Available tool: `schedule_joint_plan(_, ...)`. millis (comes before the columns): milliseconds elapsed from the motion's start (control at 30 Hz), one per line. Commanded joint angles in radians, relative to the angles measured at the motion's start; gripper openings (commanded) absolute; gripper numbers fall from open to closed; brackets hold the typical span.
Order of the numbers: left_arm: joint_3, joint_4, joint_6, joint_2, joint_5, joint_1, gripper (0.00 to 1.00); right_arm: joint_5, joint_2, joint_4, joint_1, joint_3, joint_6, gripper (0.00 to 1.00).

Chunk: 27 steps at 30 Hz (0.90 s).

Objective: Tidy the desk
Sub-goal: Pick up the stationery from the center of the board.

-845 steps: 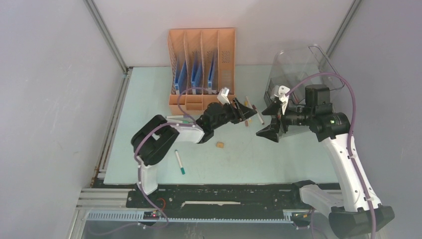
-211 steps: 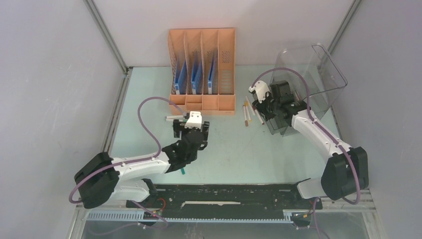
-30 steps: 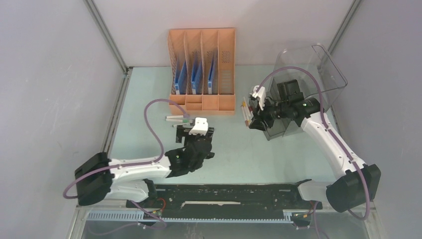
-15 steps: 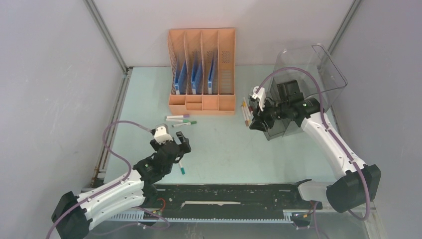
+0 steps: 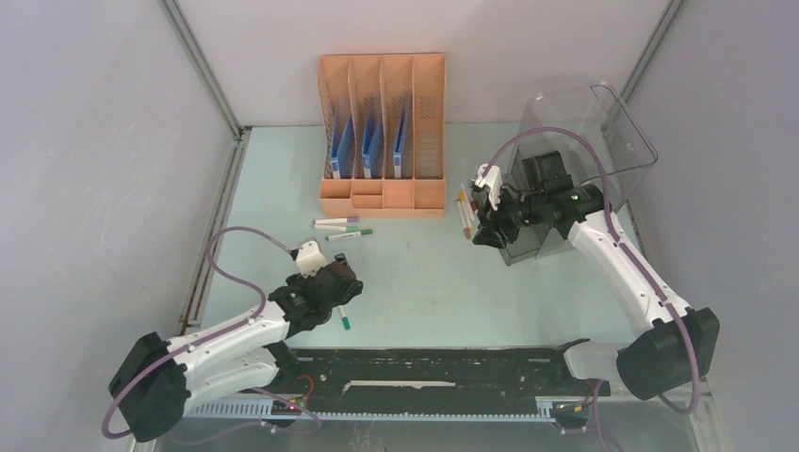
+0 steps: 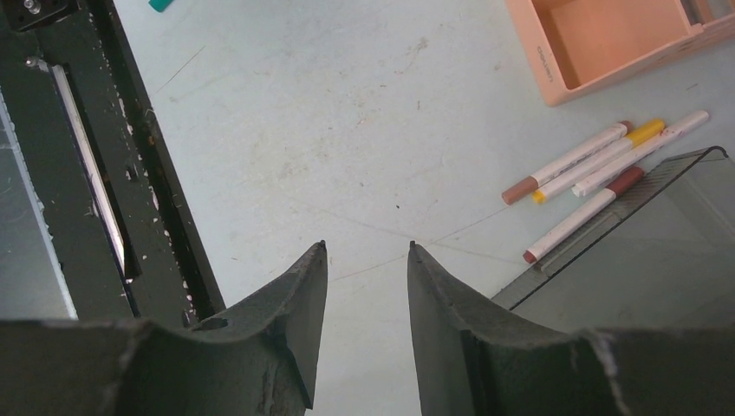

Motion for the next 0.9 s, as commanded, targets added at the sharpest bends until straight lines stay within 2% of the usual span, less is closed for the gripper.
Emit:
schedule_joint_plan(0, 0.070, -0.088, -0.078, 0.070, 0.011, 0.010, 0.99, 0.003, 0.006, 0.002, 0.006, 0.034, -0.011, 0.47)
schedule_joint_plan(400, 0.063, -0.080, -0.113, 0.106, 0.067, 0.013, 0.83, 0.010, 0.001, 0.002, 0.006, 0.034, -0.011, 0.47)
schedule_joint_plan(533, 0.057, -0.063, -0.111, 0.112, 0.082, 0.016, 0.71, 0.010, -0.001, 0.003, 0.005, 0.035, -0.012, 0.47)
schedule_joint_plan(867, 0.075, -0.063, -0.100, 0.187, 0.094, 0.021, 0.60, 0.013, -0.004, 0.002, 0.005, 0.034, -0.012, 0.47)
